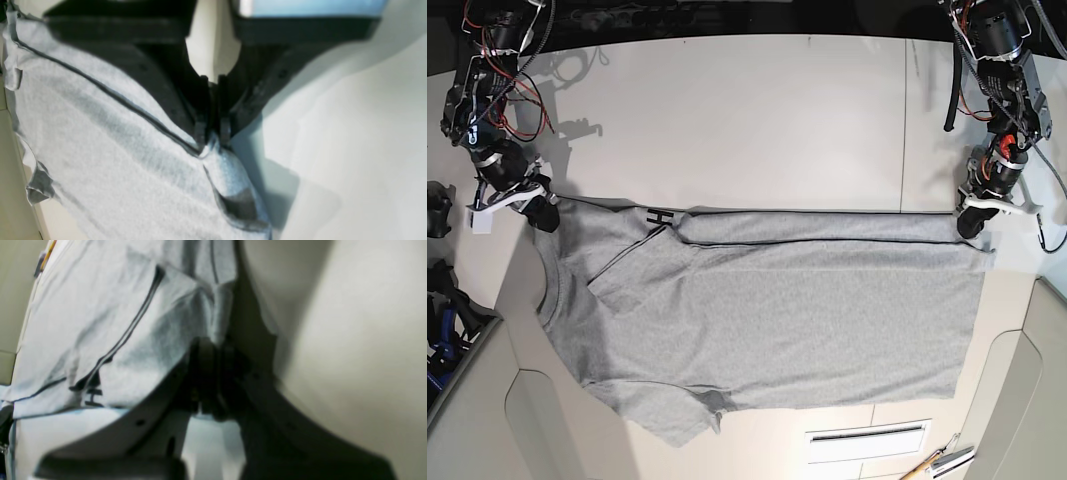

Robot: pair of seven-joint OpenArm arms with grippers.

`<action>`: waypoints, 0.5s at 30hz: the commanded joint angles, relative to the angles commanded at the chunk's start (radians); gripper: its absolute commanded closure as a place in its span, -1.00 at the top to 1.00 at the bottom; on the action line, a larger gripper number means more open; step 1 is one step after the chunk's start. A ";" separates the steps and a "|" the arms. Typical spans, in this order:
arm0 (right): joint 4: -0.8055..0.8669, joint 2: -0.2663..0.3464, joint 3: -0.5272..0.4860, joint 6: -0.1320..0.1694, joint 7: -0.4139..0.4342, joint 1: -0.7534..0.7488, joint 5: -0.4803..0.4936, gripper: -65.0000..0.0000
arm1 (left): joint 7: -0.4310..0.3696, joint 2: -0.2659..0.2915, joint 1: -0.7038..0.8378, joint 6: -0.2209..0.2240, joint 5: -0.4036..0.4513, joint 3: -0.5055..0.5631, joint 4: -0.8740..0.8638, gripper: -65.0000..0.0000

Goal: Fold the T-shirt properly
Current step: 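Drag the folded shirt with both grippers toward the robot, then release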

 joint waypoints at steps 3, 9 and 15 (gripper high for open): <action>0.035 0.000 0.007 0.001 -0.097 -0.003 0.039 -1.00 | 0.033 0.000 0.005 0.000 0.000 0.000 0.041 -1.00; 0.132 0.027 0.039 0.012 -0.179 -0.074 0.118 -1.00 | 0.171 0.000 0.073 0.000 -0.067 -0.014 0.270 -1.00; 0.185 0.076 0.041 0.012 -0.226 -0.178 0.182 -1.00 | 0.232 -0.005 0.156 0.000 -0.066 -0.014 0.376 -1.00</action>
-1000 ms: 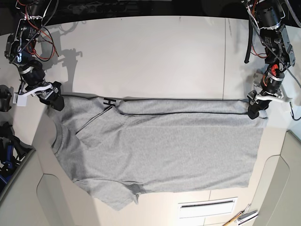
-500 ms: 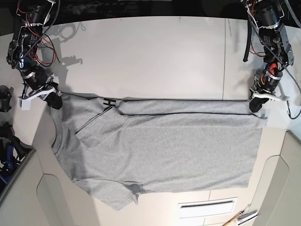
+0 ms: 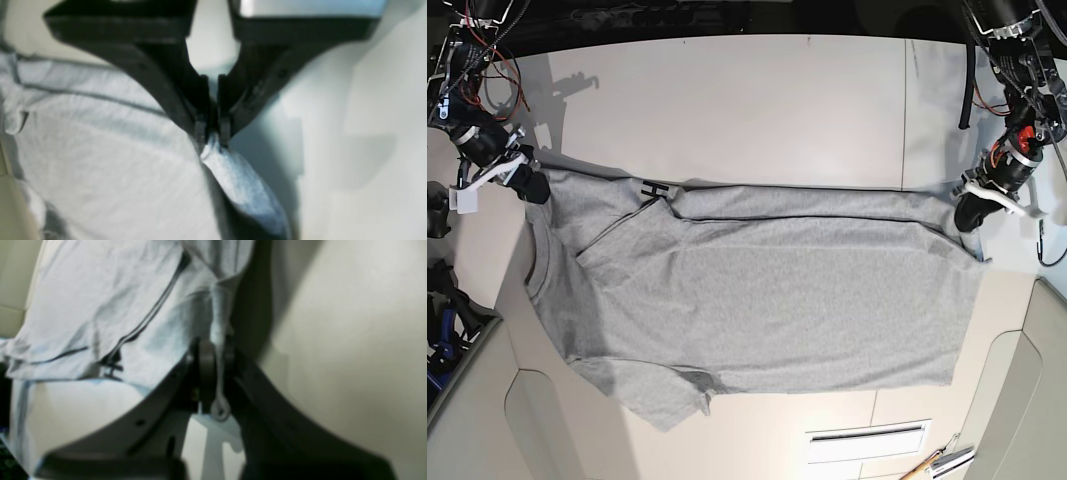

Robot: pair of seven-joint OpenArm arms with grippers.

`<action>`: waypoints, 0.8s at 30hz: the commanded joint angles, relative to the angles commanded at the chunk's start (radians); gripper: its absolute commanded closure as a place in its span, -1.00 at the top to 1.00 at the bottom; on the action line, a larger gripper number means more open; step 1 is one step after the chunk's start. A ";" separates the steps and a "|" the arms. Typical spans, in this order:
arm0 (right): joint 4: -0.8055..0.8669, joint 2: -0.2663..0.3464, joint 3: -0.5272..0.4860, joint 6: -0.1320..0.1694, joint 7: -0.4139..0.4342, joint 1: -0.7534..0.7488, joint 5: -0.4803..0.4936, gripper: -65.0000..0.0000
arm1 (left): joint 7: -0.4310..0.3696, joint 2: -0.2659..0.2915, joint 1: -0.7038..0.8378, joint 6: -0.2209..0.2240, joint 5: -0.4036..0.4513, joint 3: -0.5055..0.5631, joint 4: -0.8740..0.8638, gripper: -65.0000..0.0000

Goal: Fold the T-shirt properly
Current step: 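Drag the folded shirt with both grippers toward the robot, then release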

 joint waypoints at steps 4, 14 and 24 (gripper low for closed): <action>0.053 0.027 0.000 0.007 -0.008 -0.086 0.026 -1.00 | 0.001 0.000 0.085 0.000 0.000 0.000 0.042 -1.00; 0.248 0.053 0.003 0.007 -0.011 -0.294 0.040 -1.00 | 0.046 0.001 0.346 0.000 -0.102 -0.106 0.181 -1.00; 0.255 0.123 0.005 0.007 -0.031 -0.325 0.042 -1.00 | 0.092 0.009 0.460 0.000 -0.190 -0.111 0.193 -1.00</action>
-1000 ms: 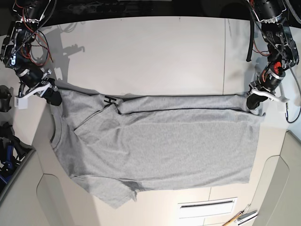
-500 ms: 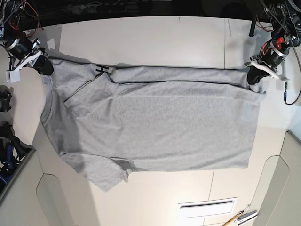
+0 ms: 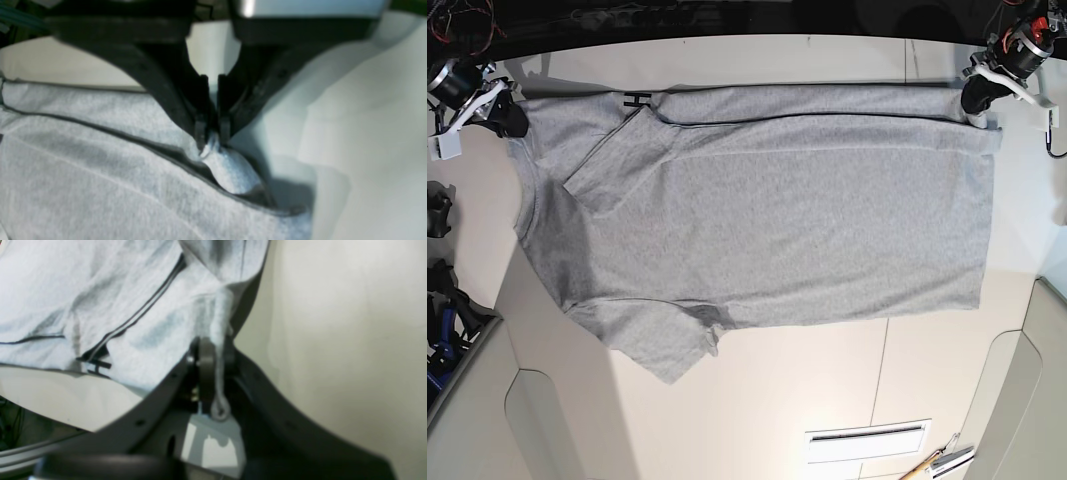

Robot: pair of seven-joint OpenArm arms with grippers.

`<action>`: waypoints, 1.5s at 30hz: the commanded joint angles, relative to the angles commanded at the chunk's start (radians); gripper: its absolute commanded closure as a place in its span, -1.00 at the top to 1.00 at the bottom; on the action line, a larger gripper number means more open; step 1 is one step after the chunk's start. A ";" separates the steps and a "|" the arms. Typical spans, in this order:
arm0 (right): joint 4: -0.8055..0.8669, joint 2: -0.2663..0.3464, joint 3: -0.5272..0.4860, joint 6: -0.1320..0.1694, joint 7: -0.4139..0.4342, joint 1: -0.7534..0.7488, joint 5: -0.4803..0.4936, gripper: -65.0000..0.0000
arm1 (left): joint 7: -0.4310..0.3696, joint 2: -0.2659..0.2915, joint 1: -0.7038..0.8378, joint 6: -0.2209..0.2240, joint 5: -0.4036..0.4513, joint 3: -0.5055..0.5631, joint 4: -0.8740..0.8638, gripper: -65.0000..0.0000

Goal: Fold the T-shirt properly
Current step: 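Drag the folded shirt with both grippers toward the robot, then release, then grasp the shirt's opposite side edge with both grippers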

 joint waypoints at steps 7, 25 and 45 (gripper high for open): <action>0.000 0.000 0.000 -0.003 0.006 -0.032 0.000 -1.00 | 0.033 0.000 0.029 0.000 -0.051 0.000 0.000 -1.00; -0.001 0.000 0.103 -0.012 0.095 0.096 -0.036 -0.10 | 0.104 -0.001 0.035 0.000 -0.133 -0.186 0.000 -0.15; -0.568 0.006 -0.023 -0.014 0.274 0.756 -0.212 -0.10 | 0.023 -0.121 -0.251 0.000 -0.030 -0.136 -0.003 0.07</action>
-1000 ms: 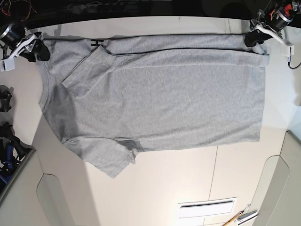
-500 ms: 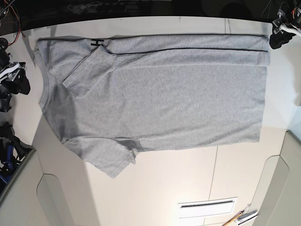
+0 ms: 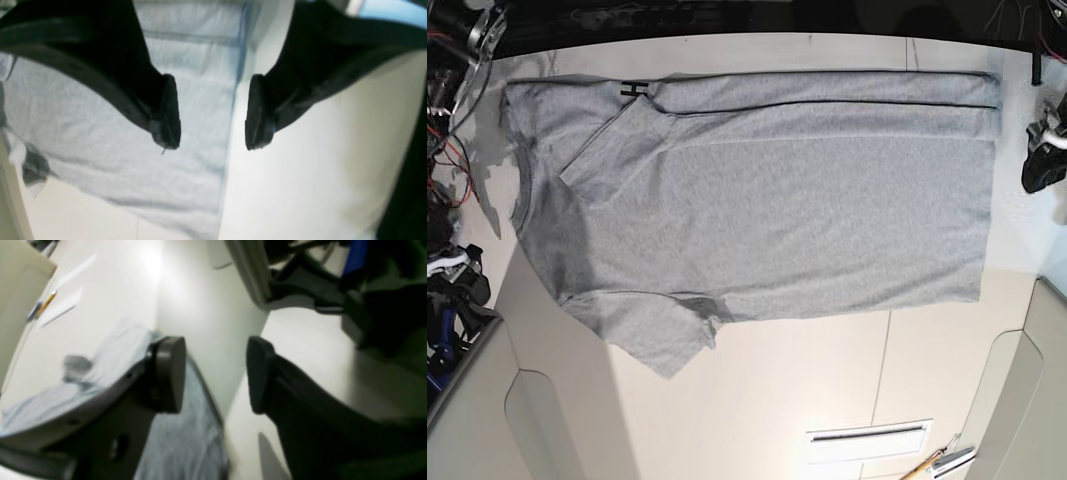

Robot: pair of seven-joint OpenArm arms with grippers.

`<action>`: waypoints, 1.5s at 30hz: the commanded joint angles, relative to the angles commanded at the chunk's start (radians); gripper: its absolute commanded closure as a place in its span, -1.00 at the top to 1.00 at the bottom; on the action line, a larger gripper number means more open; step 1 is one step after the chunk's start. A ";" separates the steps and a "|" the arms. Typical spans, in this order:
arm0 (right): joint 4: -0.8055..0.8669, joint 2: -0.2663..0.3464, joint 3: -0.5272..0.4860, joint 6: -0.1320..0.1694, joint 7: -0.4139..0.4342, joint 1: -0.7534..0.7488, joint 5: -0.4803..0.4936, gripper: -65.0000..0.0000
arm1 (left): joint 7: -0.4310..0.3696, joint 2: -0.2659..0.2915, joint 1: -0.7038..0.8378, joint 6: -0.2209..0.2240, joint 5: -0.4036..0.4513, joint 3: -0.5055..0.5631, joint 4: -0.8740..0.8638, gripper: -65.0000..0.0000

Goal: Fold the T-shirt properly
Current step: 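Grasp the shirt's opposite side edge with both grippers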

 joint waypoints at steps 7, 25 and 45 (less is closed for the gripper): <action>-0.229 -0.009 -0.241 -0.006 0.179 0.143 -0.109 -0.10 | -0.130 -0.016 -0.269 0.067 0.276 0.251 -0.204 0.07; -0.336 -0.014 -0.246 -0.008 0.220 0.146 -0.253 0.07 | -0.302 -0.089 -0.724 0.070 0.436 0.447 -0.986 0.10; -0.387 -0.109 -0.275 0.024 0.217 0.149 -0.250 0.07 | -0.287 -0.026 -0.736 0.006 0.354 0.447 -0.986 0.10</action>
